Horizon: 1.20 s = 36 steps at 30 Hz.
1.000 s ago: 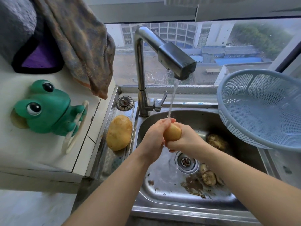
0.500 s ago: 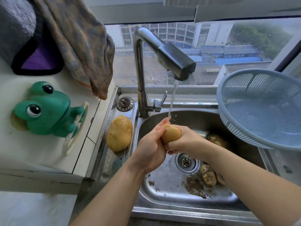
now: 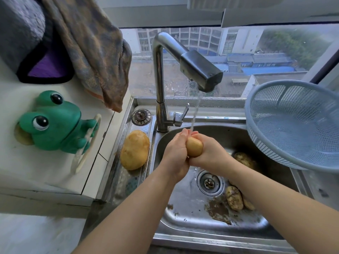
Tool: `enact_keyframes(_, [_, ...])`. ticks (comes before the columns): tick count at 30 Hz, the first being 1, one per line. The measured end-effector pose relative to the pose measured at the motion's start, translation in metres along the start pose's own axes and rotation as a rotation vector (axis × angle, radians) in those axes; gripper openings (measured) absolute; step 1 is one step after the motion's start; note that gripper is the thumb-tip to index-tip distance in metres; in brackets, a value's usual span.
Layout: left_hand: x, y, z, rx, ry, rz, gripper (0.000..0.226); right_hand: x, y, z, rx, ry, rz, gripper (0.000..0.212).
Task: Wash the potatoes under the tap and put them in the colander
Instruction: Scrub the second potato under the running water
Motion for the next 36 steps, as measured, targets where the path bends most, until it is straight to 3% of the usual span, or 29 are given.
enact_keyframes(7, [0.001, -0.023, 0.013, 0.318, -0.141, 0.081, 0.036, -0.003, -0.012, 0.005, 0.274, 0.297, -0.455, 0.057])
enact_keyframes(12, [-0.003, -0.037, 0.020, 0.434, -0.114, 0.067, 0.038, -0.005, -0.011, 0.007, 0.311, 0.317, -0.572, 0.060])
enact_keyframes(17, [0.000, -0.023, 0.010, 0.223, 0.017, -0.003, 0.034, 0.006, -0.001, 0.004, 0.069, 0.166, -0.285, 0.060])
enact_keyframes(19, [0.003, -0.011, 0.005, 0.075, 0.063, 0.001, 0.033, 0.007, 0.005, 0.005, -0.052, 0.058, -0.115, 0.045])
enact_keyframes(22, [0.000, 0.002, 0.001, -0.109, -0.073, 0.122, 0.030, 0.005, 0.011, 0.011, -0.127, -0.030, -0.047, 0.030])
enact_keyframes(27, [-0.005, 0.006, 0.000, -0.055, -0.294, 0.232, 0.035, -0.004, 0.012, 0.016, -0.233, -0.065, -0.061, 0.045])
enact_keyframes(31, [0.007, 0.006, 0.001, -0.044, -0.187, 0.206, 0.043, -0.002, 0.013, 0.009, -0.366, 0.152, -0.398, 0.043])
enact_keyframes(34, [0.017, 0.004, 0.007, -0.094, 0.048, -0.062, 0.044, 0.001, 0.013, 0.001, -0.329, 0.542, -0.635, 0.034])
enact_keyframes(36, [0.021, 0.000, 0.011, -0.069, 0.219, -0.236, 0.046, 0.006, 0.015, 0.001, -0.258, 0.616, -0.678, 0.032])
Point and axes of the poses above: each hand's wrist, its own z-axis away from the middle knuckle, its own y-axis out of the palm, x = y × z, the point moved 1 cm from there along -z, towards the middle knuckle, and after that the axes turned 5 degrees about -z, right-handed, at the moved point
